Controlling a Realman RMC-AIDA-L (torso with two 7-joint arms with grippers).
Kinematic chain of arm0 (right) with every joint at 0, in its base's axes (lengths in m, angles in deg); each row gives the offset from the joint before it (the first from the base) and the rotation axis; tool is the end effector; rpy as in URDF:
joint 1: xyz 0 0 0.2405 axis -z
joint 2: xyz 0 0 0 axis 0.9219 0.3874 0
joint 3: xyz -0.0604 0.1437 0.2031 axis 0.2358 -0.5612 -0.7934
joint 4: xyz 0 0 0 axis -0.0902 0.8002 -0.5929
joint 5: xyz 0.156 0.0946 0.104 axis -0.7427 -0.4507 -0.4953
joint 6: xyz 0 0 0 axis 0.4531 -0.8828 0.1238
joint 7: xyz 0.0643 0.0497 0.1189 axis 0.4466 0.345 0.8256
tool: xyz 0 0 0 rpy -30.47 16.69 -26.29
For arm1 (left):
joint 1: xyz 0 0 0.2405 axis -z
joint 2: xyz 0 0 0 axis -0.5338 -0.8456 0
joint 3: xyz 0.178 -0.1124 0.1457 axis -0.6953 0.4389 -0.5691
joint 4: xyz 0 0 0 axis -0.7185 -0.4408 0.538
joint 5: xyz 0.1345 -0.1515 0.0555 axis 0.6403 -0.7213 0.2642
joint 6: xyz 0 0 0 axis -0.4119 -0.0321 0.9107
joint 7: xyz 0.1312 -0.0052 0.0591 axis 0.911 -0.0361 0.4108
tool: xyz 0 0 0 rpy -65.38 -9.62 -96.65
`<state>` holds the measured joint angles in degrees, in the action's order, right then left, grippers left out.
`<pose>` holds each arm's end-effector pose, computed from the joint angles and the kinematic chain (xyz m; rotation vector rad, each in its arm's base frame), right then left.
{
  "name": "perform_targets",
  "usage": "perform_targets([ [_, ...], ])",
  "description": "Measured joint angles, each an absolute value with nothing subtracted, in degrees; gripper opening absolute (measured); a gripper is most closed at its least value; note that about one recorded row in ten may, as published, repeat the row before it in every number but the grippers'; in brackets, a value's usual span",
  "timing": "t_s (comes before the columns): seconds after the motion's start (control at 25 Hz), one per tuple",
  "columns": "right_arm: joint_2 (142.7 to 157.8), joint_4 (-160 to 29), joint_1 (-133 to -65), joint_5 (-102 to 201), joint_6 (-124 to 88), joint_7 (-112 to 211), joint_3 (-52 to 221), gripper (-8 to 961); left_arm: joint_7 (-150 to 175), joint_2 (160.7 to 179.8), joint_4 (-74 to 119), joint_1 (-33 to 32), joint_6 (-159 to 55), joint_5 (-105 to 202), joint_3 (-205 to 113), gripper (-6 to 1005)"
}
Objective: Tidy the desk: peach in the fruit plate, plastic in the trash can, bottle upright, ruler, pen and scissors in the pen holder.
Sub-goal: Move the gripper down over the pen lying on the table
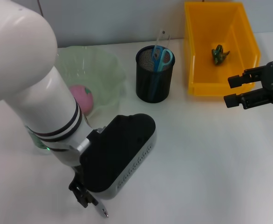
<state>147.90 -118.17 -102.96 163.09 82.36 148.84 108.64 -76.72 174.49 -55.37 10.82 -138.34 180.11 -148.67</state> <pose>0.2423 0.3445 0.1134 -2.8292 0.7456 0.3934 -0.1142 0.2993 -0.0753 2.5686 -1.0941 -0.8261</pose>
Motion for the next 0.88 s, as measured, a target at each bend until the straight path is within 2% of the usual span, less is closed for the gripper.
perform_targets([
  [0.56,147.88,-117.74,-103.84,163.58,80.82,150.43,108.96,757,-70.12,174.49,-54.98,10.12,-138.96,184.06,-150.11,730],
  [0.88,148.16,-117.73,-104.33,163.69,80.51,150.8,109.71,757,-67.73,174.49,-53.26,9.67,-136.65,184.25,-152.14,662],
])
